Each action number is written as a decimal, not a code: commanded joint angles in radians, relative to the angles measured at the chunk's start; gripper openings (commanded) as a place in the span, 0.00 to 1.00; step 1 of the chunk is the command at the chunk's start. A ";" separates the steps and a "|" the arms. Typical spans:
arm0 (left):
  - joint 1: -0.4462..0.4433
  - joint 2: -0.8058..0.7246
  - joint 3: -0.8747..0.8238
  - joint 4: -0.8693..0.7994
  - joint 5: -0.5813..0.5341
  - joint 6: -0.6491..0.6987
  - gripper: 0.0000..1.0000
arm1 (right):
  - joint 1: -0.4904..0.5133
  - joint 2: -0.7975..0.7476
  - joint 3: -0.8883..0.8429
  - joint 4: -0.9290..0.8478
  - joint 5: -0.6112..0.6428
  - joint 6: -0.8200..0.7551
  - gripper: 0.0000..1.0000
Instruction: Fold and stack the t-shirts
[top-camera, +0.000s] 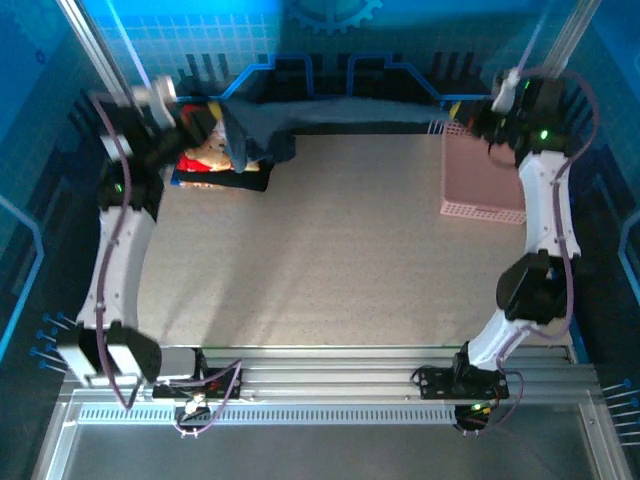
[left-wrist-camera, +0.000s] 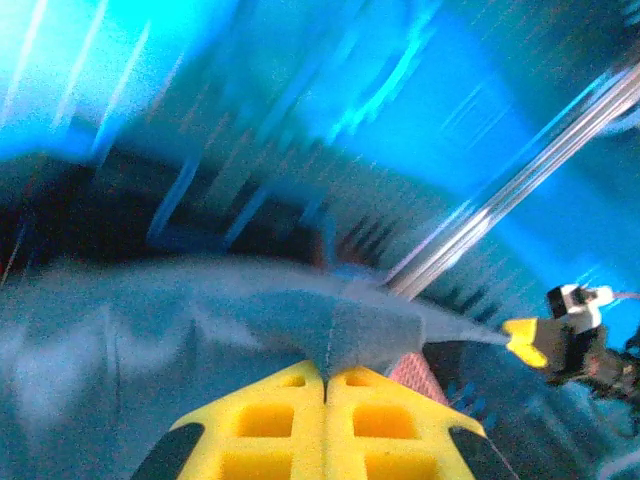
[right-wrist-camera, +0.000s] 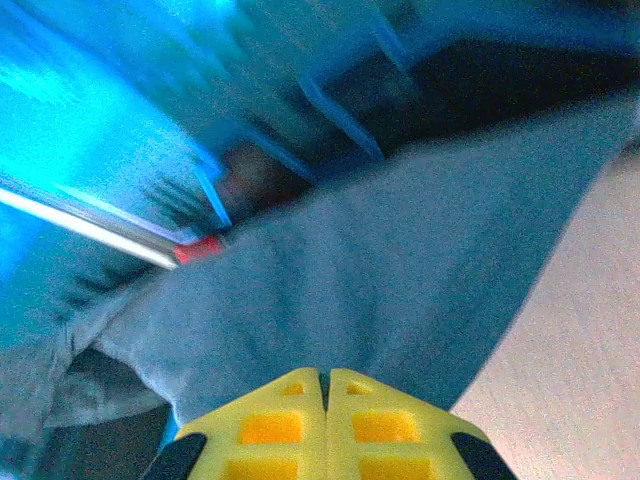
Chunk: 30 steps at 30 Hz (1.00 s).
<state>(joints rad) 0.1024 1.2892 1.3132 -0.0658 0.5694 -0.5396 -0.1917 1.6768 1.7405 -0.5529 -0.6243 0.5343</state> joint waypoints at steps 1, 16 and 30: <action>-0.048 -0.157 -0.338 -0.051 -0.050 0.031 0.00 | -0.028 -0.151 -0.333 -0.037 0.048 -0.120 0.00; -0.079 -0.662 -0.879 -0.651 -0.426 -0.319 0.00 | -0.126 -0.376 -1.021 -0.176 0.228 -0.113 0.00; -0.095 -0.545 -0.563 -0.819 -0.574 -0.397 0.89 | -0.153 -0.571 -0.940 -0.355 0.299 -0.009 0.75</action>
<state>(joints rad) 0.0154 0.7784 0.6357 -0.8764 0.0204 -0.9401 -0.3325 1.2007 0.7288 -0.8307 -0.3351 0.4793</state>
